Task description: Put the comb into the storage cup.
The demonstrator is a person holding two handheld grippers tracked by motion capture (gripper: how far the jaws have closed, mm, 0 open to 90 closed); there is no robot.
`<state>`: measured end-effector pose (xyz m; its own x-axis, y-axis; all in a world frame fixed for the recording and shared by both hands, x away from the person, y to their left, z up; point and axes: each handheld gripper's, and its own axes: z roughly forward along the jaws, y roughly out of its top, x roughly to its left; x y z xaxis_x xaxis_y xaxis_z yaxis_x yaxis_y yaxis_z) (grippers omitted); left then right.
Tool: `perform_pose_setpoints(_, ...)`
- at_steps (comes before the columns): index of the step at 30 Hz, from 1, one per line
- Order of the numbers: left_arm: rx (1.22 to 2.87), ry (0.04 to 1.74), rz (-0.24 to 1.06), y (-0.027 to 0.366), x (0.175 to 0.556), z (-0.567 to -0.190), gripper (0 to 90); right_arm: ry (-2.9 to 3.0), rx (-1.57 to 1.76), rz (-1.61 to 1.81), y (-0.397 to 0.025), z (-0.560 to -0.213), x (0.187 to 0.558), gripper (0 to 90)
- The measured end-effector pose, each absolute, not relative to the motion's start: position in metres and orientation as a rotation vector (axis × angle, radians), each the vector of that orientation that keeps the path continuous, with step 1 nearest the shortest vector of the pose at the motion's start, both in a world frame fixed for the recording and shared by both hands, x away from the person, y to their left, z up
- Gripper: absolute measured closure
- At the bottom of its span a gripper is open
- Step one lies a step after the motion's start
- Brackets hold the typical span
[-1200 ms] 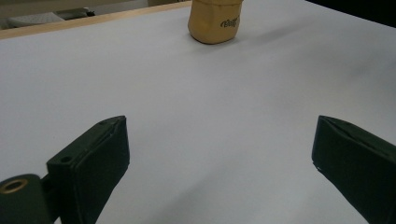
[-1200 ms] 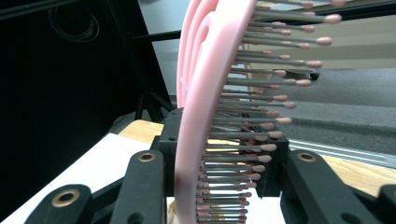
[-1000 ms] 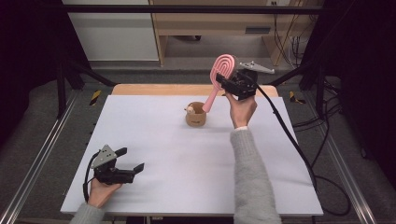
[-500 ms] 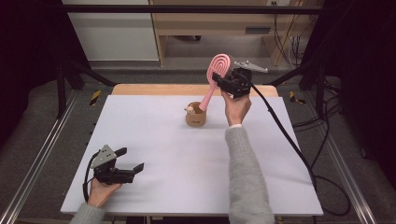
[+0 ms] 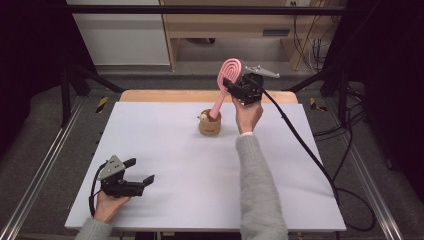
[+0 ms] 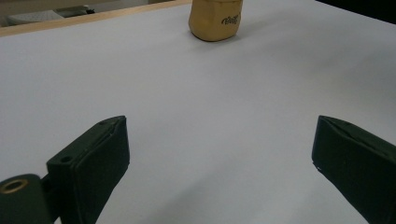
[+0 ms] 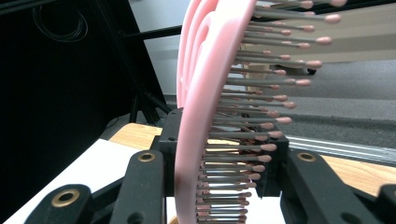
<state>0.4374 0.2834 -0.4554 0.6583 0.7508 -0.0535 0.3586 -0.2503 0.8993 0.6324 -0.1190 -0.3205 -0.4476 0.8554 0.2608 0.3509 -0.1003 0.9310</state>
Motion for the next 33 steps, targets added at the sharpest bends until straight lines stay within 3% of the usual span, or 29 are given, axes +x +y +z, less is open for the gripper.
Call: perform_pose_setpoints(33,1.852,0.881,0.481,0.283,0.437,-0.455,4.0,1.78,1.394,1.49,-0.103,-0.358,0.64,63.3)
